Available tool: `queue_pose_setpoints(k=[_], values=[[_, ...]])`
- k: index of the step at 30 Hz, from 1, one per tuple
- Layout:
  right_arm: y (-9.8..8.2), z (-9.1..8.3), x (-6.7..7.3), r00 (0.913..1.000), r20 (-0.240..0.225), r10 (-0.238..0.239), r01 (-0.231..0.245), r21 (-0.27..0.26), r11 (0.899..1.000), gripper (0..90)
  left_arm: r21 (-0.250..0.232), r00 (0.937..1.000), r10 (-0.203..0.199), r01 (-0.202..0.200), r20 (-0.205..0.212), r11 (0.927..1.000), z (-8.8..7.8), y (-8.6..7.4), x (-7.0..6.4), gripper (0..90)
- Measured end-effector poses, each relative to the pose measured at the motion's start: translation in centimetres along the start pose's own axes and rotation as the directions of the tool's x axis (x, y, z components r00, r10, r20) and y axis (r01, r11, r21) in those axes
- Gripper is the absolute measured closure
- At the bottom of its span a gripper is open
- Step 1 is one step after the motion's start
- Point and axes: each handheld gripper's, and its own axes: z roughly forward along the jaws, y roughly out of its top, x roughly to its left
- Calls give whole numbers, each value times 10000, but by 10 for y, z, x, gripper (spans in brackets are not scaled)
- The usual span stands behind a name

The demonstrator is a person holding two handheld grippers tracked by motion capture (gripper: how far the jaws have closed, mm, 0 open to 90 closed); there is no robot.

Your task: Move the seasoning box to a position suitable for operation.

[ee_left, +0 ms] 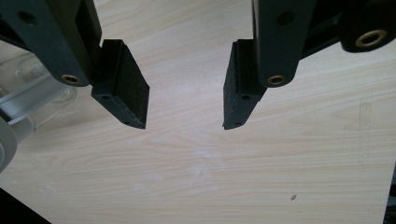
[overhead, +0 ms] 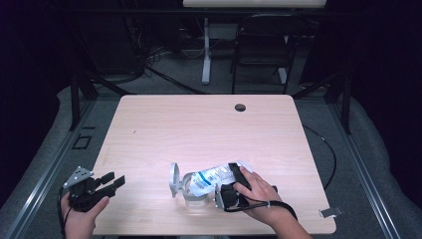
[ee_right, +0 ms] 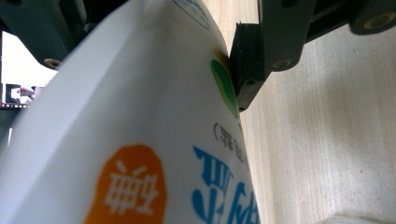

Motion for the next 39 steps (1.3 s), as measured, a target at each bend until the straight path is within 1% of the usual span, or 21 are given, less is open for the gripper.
queue_pose_setpoints(k=[4, 6, 11, 16, 20, 22, 23, 25, 34, 39], values=[[0, 0, -1, 9998, -9, -185, 185, 63, 9998, 444, -4, 10000, 5, -5, 18, 10000, 0, 0, 0, 510], [0, 0, -1, 9999, 30, -150, 150, -49, 9999, 444, -4, 10000, 8, -8, 21, 10000, 0, 0, 0, 510], [0, 0, -1, 9996, 51, -294, 294, 27, 9996, 445, -18, 10000, -2, 2, 12, 10000, 0, 0, 0, 509], [1, 0, -2, 9995, 49, -319, 319, 30, 9995, 445, -2, 10000, 5, -5, 16, 10000, 0, 0, 0, 509], [2, -2, -3, 9986, 54, -526, 524, 304, 9982, 445, -4, 10000, 3, -3, 13, 10000, 0, 0, 0, 509], [2, -2, -4, 9986, 16, -532, 531, 328, 9980, 445, 62, 10000, 9, -9, 0, 10000, 0, 0, 0, 510], [2, -2, -4, 9985, 2, -549, 548, 330, 9979, 445, 80, 10000, 9, -9, -4, 10000, 0, 0, 1, 510], [2, -1, -3, 9989, 12, -466, 466, 168, 9988, 445, 83, 10000, -5, 5, -4, 10000, 0, 0, 1, 510], [2, -1, -4, 9983, 5, -588, 587, 270, 9979, 445, 44, 10000, -25, 25, 15, 10000, 0, -1, 1, 509], [2, -1, -4, 9970, 113, -767, 764, 283, 9967, 446, 63, 10000, -19, 19, 5, 10000, 0, 0, 1, 509]])
